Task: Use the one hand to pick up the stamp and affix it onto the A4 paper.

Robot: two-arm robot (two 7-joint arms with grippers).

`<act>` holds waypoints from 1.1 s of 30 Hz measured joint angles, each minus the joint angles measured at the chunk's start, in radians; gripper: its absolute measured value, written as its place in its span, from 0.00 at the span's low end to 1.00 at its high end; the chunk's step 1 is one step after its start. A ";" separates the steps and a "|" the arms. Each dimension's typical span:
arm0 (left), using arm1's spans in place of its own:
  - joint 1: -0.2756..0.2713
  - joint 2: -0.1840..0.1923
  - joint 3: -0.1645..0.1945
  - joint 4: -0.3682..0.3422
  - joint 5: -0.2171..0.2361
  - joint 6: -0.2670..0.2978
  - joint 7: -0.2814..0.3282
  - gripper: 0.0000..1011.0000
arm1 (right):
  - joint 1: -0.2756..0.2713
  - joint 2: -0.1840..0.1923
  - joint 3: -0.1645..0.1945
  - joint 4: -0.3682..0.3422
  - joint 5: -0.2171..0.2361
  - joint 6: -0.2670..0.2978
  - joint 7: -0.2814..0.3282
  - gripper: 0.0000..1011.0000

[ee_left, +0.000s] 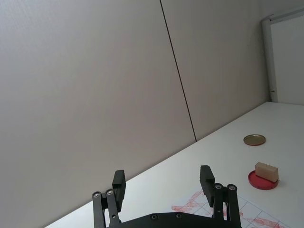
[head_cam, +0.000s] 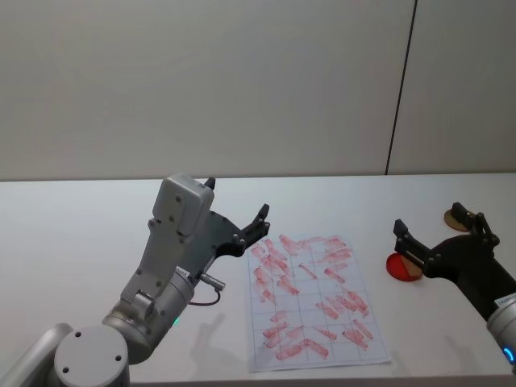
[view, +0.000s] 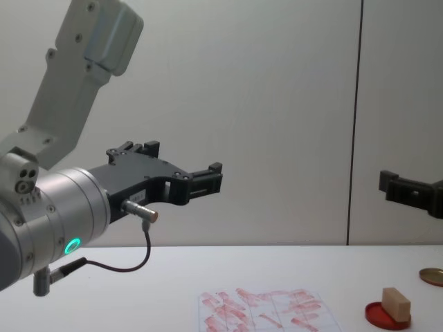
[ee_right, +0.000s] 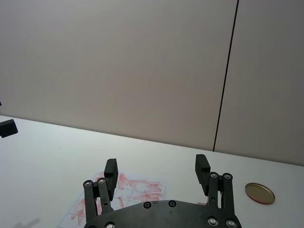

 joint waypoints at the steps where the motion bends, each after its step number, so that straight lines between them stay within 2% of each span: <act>1: 0.000 0.000 0.000 0.000 0.000 0.000 0.000 0.98 | 0.000 0.000 0.000 0.000 0.000 0.000 0.000 0.99; 33: 0.000 0.000 0.000 0.000 0.000 0.000 0.000 0.98 | 0.000 0.000 0.000 0.000 0.000 0.000 0.000 0.99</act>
